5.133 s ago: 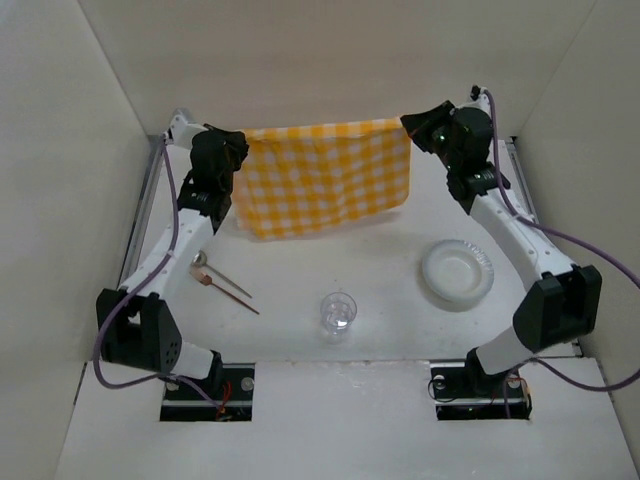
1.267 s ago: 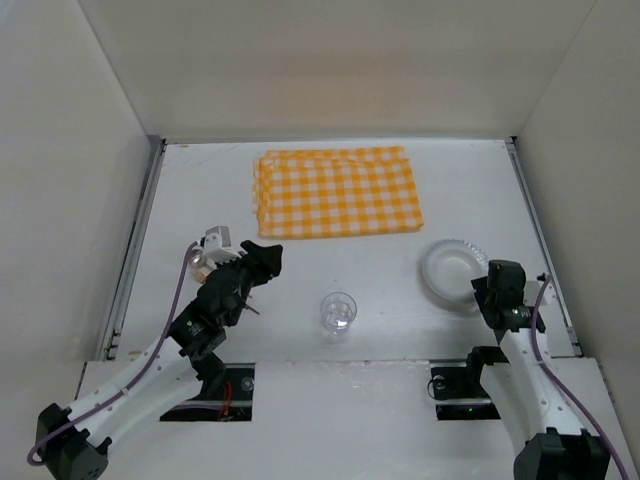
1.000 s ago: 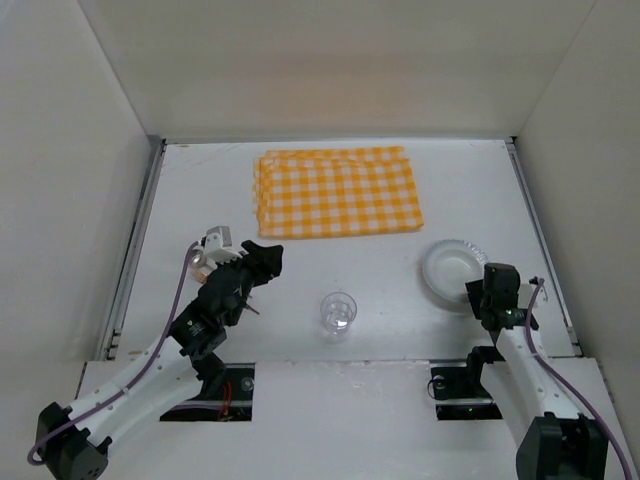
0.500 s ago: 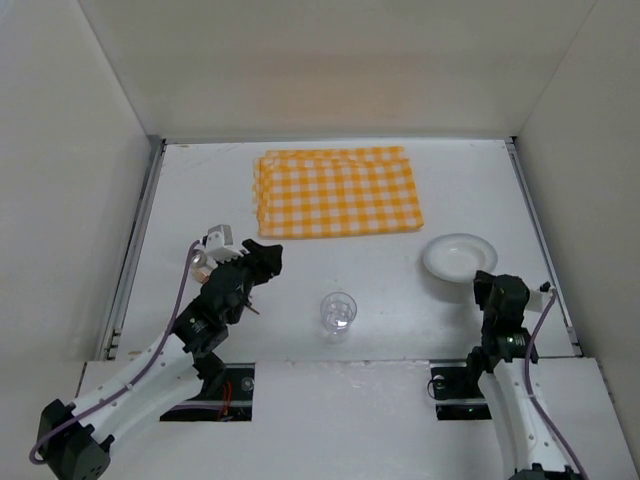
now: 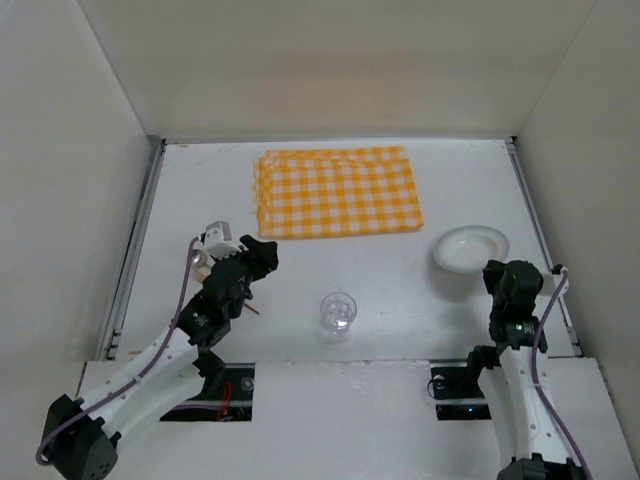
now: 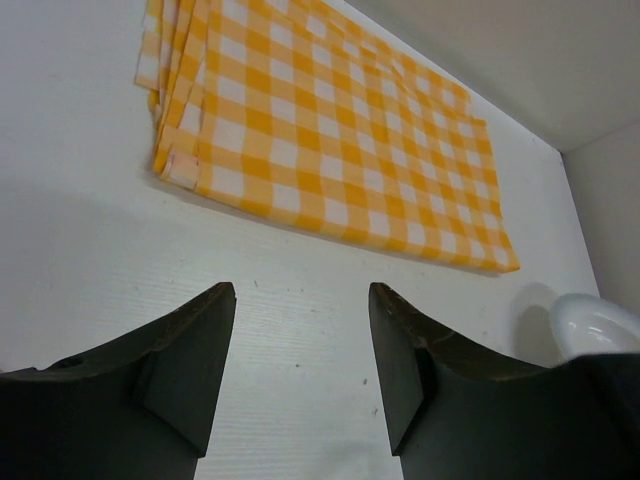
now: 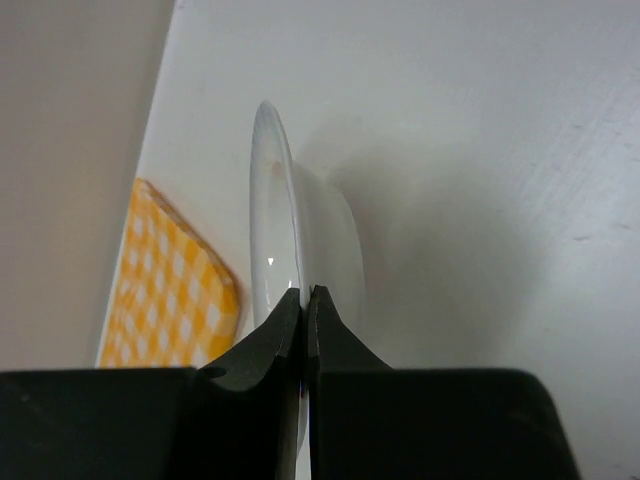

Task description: Set the dinner table for one person

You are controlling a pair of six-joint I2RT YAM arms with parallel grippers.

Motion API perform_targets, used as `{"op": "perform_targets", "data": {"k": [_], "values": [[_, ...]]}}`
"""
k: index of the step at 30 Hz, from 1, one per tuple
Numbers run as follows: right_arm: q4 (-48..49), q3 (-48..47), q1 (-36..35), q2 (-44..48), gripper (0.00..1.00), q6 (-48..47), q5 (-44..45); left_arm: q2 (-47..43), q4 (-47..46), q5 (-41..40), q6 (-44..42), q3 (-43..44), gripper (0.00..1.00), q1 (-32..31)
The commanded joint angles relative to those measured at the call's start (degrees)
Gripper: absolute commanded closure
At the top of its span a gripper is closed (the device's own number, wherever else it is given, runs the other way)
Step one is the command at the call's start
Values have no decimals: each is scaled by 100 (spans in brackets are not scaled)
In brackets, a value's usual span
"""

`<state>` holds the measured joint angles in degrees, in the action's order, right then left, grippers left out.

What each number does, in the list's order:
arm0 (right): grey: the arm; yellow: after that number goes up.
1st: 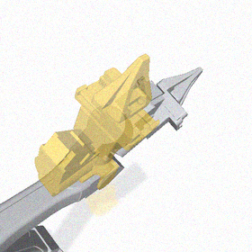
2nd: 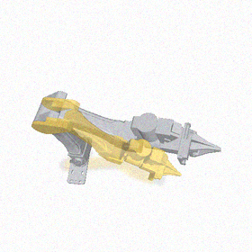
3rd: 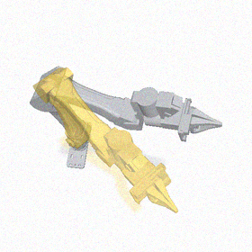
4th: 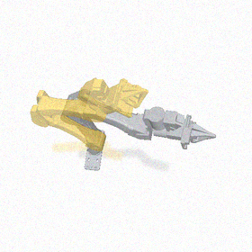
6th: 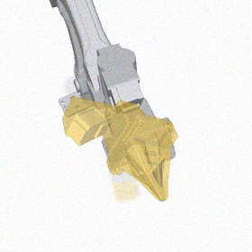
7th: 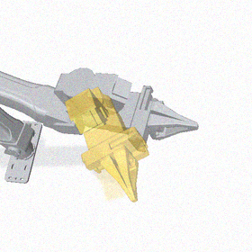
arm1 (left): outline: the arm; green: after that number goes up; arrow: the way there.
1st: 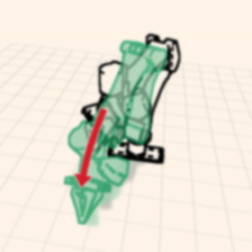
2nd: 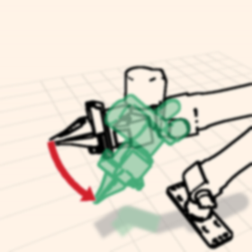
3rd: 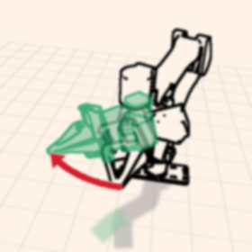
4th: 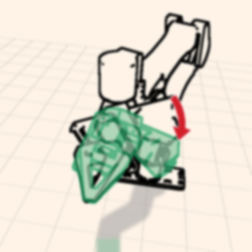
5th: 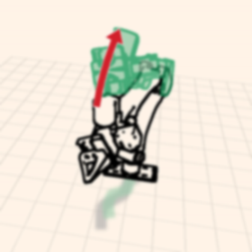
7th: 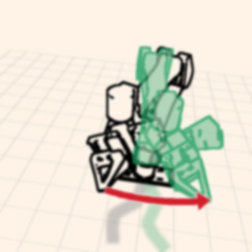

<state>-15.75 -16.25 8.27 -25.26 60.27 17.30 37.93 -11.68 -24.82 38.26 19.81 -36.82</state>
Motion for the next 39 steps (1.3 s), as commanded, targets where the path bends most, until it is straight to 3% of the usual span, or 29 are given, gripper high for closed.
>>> {"op": "perform_targets", "data": {"k": [1,7,13,19,23,33,39], "values": [[1529,-1062,-268,-373,100,-7,-358,82,-194,126,-117,163,47,197],[2680,-1925,-1225,-1559,100,283,-482,600,-483,293,6,383,46,478],[4463,-2864,-2482,-4034,100,564,-675,1268,-1388,311,94,252,49,812],[5757,-4060,-2958,-6322,100,758,-1219,1708,-2031,302,-196,-12,83,1006],[6214,-4930,-3072,-7614,100,925,-1536,1937,-2110,285,-231,-91,86,1023],[6654,-5327,-3108,-8926,100,1347,-1528,2156,-2215,302,-258,-109,83,1094],[7068,-5029,-3108,-9155,100,1584,-1528,2271,-2259,311,-266,-83,83,1067]]}}
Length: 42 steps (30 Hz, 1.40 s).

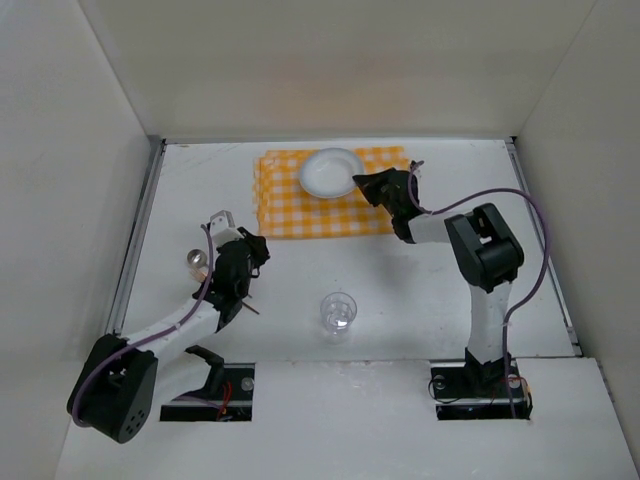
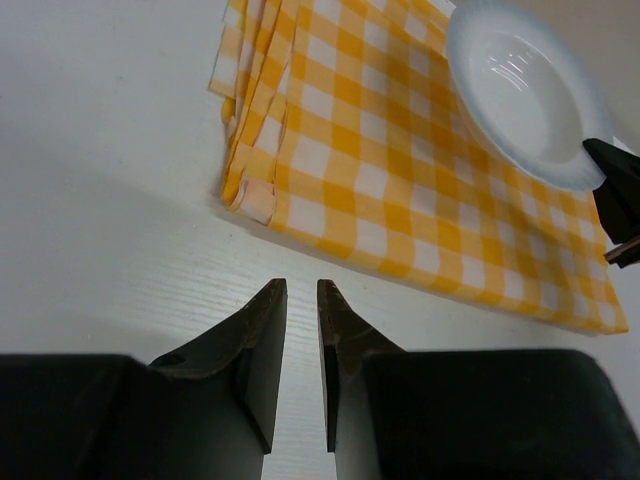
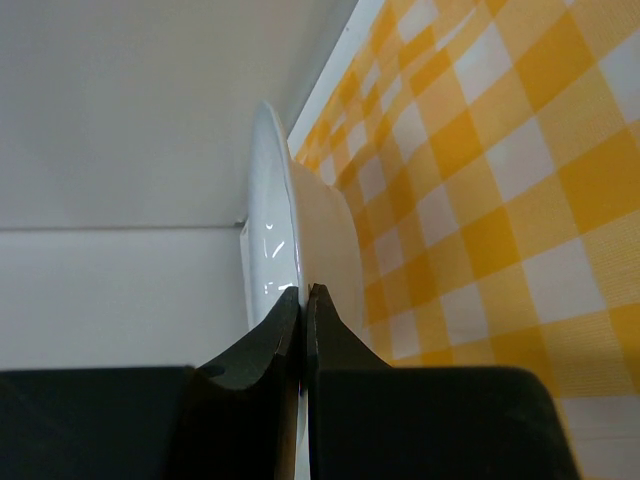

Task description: Set the dinner table for one person

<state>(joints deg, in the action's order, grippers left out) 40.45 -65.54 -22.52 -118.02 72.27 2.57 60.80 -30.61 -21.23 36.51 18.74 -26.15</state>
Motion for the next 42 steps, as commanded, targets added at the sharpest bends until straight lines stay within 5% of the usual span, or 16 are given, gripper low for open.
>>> {"op": "perform_targets", "data": {"k": [1,22,30,38,42], "values": [[1457,-65,-28,86,100,384,-46,-6,-367,-56,-92,33,83,1],[1783,568,-28,-248,99,701,174,90,-367,-91,-100,59,83,-26],[1353,893,-46,58,51,534,429,143,-288,-153,-118,94,83,9],[-791,1473,-46,1482,36,-484,973,38,-138,-285,-188,121,83,-34],[-1572,1930,-203,2465,40,-1292,1123,-50,-68,-302,-197,95,83,-43]]}}
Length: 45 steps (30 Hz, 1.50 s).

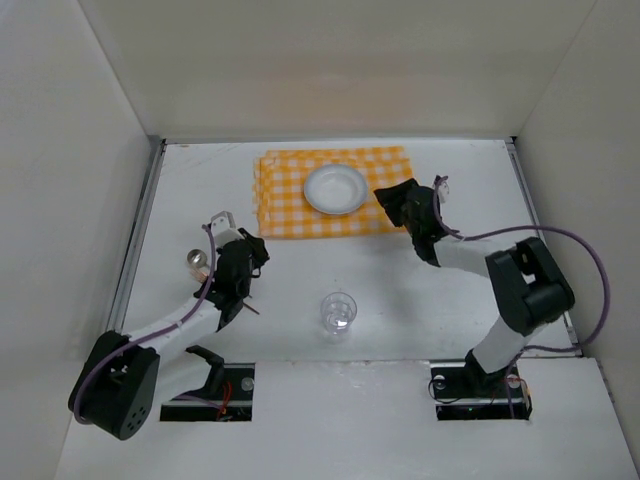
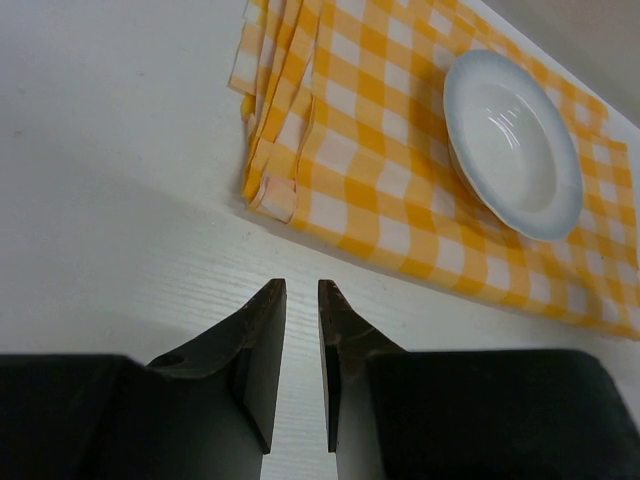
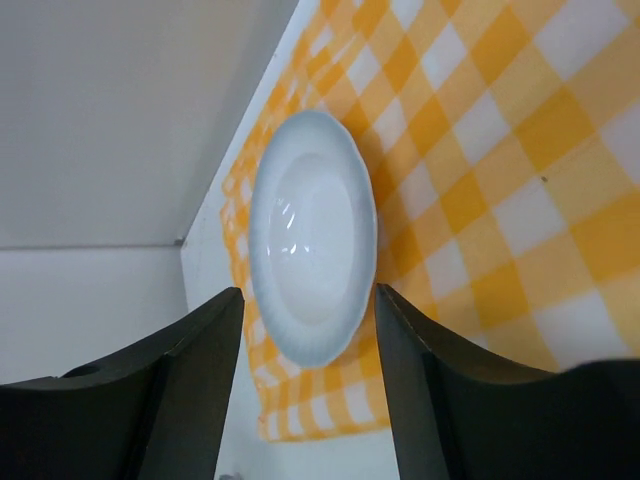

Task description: Set the dinner table for one person

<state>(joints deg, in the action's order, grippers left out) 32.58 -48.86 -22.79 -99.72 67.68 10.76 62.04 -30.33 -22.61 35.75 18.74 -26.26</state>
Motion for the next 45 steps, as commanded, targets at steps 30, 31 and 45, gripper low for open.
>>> {"op": "perform_targets", "data": {"k": [30,31,45], "values": [[-6194,-537,-4089,1808,57,-3920,787,-253,-26,-147,-77,16,78,-94],[-6141,-519,-4089,1729,63,-3920,787,-289,-35,-156,-77,-11,78,-85],[-5694,-1713,-2492,2590,100,-4552,1569,-579,53,-384,-41,-108,73,-15]]}}
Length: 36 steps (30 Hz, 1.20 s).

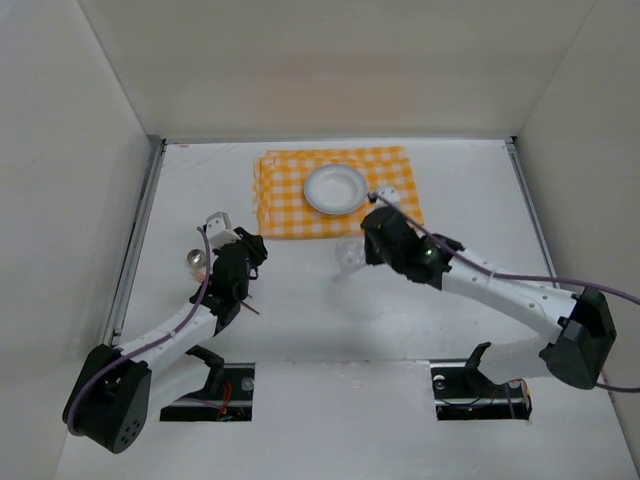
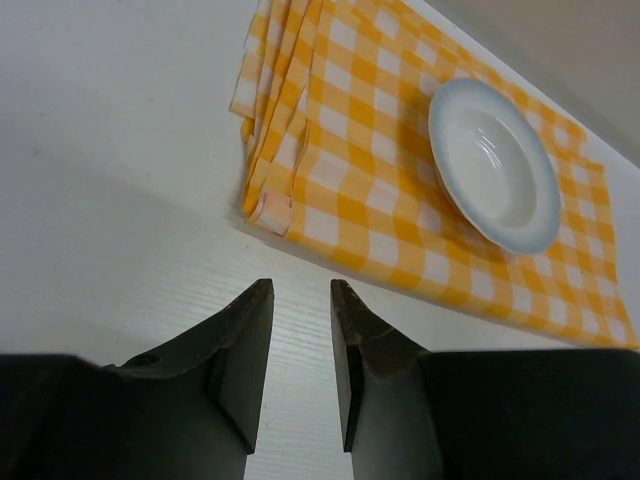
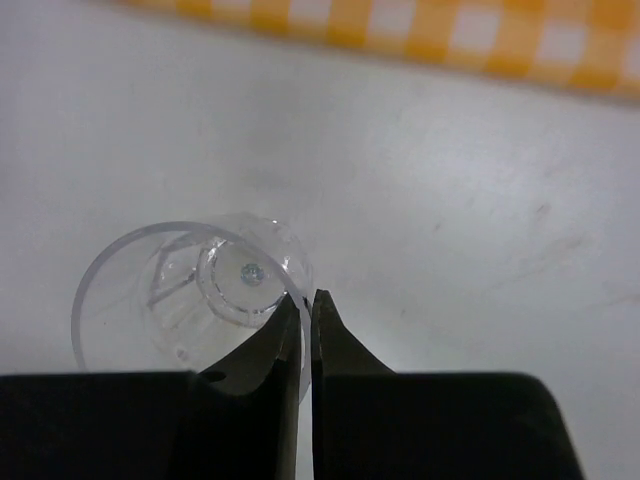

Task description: Set the dinner table for one person

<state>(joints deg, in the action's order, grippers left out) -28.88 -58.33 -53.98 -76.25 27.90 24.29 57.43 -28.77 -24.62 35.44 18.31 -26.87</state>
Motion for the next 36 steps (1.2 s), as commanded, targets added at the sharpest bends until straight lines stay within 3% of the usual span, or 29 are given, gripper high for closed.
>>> {"op": "perform_targets", "data": {"k": [1,8,12,18,27,36], "values": [[523,-994,925,129,100,-688,199,-118,-102,-166,-2,-64,73,46],[665,-3163,2886,-1854,100,-901,-126,-206,-49,-139,-2,-73,72,29],[358,-4473,3397,-3007,100,-699,-565,-145,-49,-122,-2,-55,72,29],[-468,-6277,3618,-4485,100,-742,-601,14,-84,-96,-2,-20,72,38],[-873,-7210,3759,-5514,100,-760,-610,93,-102,-95,-20,15,72,29],[-1022,-7526,3803,-6015,100,-795,-601,93,-93,-95,-20,15,72,46]]}}
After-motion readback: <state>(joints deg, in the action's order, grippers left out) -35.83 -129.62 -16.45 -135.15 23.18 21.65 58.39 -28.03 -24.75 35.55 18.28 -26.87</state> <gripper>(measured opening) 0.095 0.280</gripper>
